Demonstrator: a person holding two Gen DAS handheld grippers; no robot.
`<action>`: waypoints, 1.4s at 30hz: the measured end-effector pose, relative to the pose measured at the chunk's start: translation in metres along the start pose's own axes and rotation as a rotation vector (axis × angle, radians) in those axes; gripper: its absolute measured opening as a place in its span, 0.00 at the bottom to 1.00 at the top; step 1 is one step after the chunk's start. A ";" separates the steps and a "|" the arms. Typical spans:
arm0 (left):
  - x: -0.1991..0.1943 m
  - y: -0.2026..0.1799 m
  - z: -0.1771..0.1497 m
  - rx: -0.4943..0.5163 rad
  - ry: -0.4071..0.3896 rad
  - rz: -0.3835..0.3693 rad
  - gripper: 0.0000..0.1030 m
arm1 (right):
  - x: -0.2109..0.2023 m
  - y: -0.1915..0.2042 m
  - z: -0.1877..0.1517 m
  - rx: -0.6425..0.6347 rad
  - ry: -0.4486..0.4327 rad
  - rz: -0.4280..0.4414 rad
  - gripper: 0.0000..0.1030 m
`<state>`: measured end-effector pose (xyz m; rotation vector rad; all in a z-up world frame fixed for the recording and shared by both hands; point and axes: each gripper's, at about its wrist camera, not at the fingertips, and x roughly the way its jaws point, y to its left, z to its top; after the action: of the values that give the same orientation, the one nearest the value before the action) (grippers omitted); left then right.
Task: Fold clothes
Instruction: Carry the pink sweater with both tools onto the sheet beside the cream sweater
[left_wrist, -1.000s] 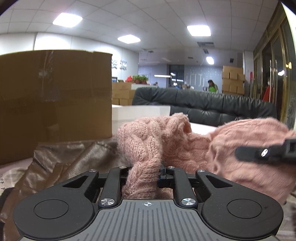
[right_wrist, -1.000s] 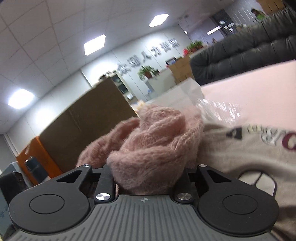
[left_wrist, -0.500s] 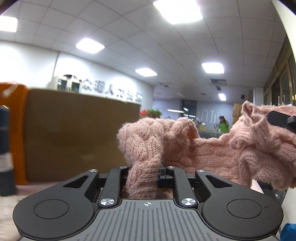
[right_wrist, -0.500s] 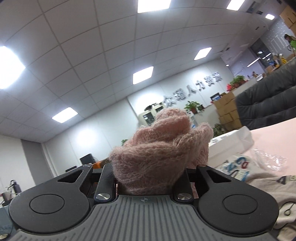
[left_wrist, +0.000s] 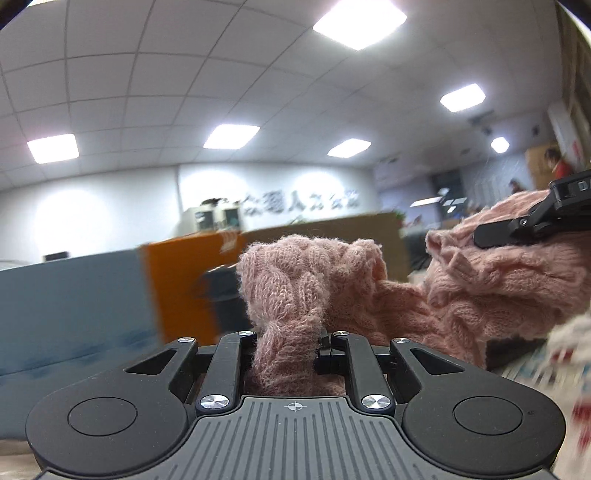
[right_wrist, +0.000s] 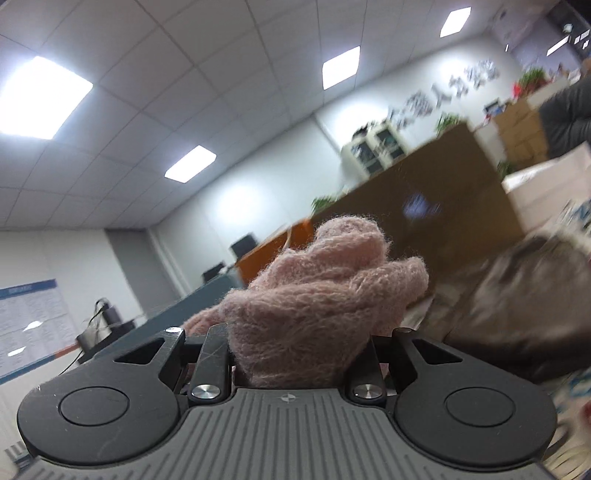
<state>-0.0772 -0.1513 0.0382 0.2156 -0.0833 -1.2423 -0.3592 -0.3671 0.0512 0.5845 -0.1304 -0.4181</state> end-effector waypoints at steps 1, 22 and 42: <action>-0.011 0.014 -0.004 -0.004 0.020 0.025 0.16 | 0.011 0.004 -0.008 0.013 0.036 0.018 0.21; -0.072 0.183 -0.103 -0.415 0.475 0.225 0.21 | 0.148 -0.004 -0.083 0.039 0.446 -0.073 0.40; -0.077 0.192 -0.108 -0.489 0.459 0.220 0.22 | 0.172 0.069 -0.152 -0.553 0.656 0.018 0.98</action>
<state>0.0962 -0.0073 -0.0231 0.0585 0.5742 -0.9354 -0.1436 -0.3100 -0.0353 0.1509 0.5927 -0.2112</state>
